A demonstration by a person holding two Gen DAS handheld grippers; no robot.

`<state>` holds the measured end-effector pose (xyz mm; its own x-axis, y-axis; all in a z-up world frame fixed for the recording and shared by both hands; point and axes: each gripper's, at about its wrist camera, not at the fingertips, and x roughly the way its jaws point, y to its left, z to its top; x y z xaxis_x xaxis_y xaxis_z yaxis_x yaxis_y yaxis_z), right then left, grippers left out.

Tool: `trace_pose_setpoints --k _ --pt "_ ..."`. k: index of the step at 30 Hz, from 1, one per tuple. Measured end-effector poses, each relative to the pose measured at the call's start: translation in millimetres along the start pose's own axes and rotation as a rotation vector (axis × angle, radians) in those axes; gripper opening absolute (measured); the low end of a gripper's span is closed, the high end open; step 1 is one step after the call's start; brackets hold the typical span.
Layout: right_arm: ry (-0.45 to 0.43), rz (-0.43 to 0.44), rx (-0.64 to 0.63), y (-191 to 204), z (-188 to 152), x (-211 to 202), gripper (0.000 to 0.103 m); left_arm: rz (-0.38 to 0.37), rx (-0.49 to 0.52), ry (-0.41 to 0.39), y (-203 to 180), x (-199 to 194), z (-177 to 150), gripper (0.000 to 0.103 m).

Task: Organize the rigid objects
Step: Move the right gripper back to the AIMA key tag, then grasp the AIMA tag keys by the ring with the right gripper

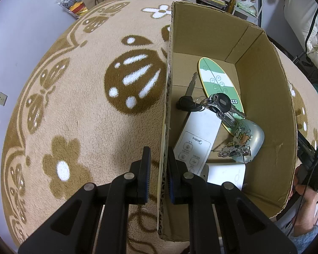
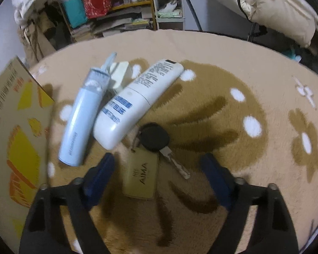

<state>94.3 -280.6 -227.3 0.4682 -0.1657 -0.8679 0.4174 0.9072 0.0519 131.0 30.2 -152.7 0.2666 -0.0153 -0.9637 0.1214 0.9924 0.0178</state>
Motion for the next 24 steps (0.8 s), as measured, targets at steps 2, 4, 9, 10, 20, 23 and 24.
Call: trace_pose_setpoints --k 2,4,9,10,20,23,24 --pt "0.002 -0.027 -0.015 2 -1 0 0.072 0.0 0.0 0.0 0 0 0 0.014" --pt "0.002 -0.053 -0.018 1 -2 -1 0.054 -0.001 0.0 0.0 0 0 0 0.014" --pt "-0.001 0.024 0.078 -21 2 -6 0.043 0.0 0.0 0.0 0 0 0 0.014" --pt "0.001 0.041 0.094 -25 2 -7 0.035 -0.001 0.0 0.0 0 0 0 0.014" --pt "-0.034 0.169 0.184 -35 6 -20 0.008 -0.002 -0.001 0.001 1 0 0 0.014" --pt "-0.05 0.168 0.168 -29 9 -24 0.008 -0.002 -0.001 0.001 1 0 0 0.014" --pt "-0.059 0.162 0.153 -27 11 -27 0.008 -0.002 -0.001 0.001 1 0 0 0.014"
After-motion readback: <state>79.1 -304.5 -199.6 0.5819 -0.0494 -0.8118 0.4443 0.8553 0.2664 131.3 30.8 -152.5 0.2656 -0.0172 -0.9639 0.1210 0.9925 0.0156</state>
